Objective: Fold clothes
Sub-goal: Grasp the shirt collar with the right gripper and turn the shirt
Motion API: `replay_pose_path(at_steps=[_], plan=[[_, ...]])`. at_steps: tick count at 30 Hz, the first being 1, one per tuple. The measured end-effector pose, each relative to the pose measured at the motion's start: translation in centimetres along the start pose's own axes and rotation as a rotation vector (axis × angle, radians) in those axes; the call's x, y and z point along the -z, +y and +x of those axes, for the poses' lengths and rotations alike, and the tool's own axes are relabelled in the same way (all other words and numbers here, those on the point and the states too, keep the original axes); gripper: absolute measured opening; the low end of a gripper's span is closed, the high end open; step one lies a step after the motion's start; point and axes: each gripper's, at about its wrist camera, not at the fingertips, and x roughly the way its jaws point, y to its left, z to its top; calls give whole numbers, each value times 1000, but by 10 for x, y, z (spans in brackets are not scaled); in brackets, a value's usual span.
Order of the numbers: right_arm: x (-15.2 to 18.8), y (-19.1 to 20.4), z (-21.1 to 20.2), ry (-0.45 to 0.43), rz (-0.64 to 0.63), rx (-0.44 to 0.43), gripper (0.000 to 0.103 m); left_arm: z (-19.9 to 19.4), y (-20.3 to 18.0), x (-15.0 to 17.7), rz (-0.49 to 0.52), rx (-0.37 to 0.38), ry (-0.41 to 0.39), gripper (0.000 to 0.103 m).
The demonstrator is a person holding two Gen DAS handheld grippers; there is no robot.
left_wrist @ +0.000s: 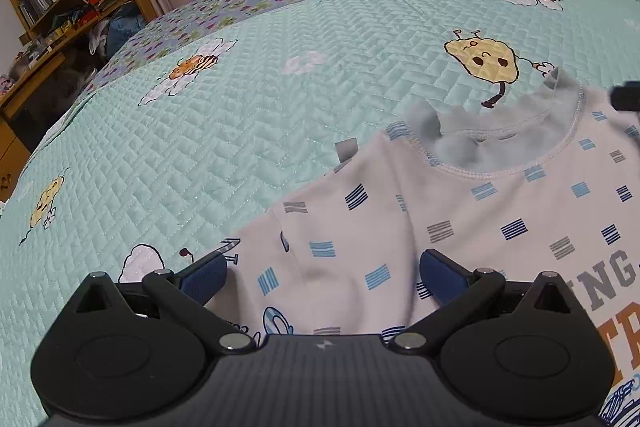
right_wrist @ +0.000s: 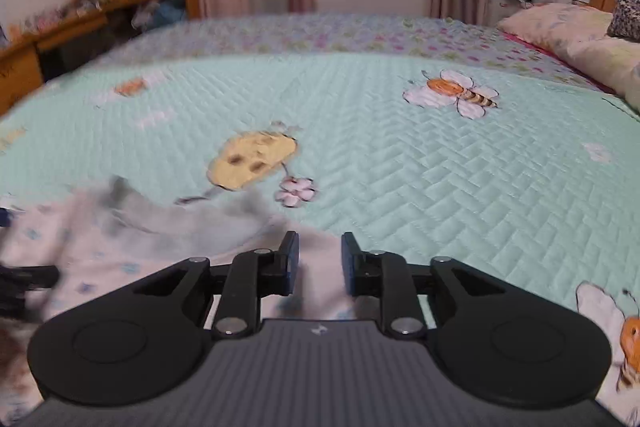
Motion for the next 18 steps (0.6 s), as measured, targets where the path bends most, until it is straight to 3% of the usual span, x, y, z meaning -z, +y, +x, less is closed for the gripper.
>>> replay_pose_path(at_steps=[1, 4, 5, 6, 7, 9, 12, 15, 18], plan=[[3, 2, -7, 6, -2, -51, 28, 0, -1, 0, 1, -4, 0, 103], [18, -8, 4, 98, -29, -42, 30, -1, -3, -1, 5, -16, 5, 103], [20, -25, 12, 105, 9, -22, 19, -1, -3, -3, 5, -20, 14, 103], [18, -40, 9, 90, 87, -36, 0, -2, -3, -5, 1, -25, 26, 103], [15, -48, 3, 82, 133, -10, 0, -3, -3, -8, -4, -30, 37, 103], [11, -53, -17, 18, 145, 19, 22, -9, -3, -12, -1, -60, 46, 101], [20, -61, -55, -48, 196, -108, 28, -37, -4, -18, -16, -42, -26, 97], [36, -69, -86, -92, 239, -171, 30, -54, -11, -29, -83, 181, -88, 103], [51, -74, -92, -100, 281, -188, 31, -28, -34, -43, -93, 338, -19, 102]])
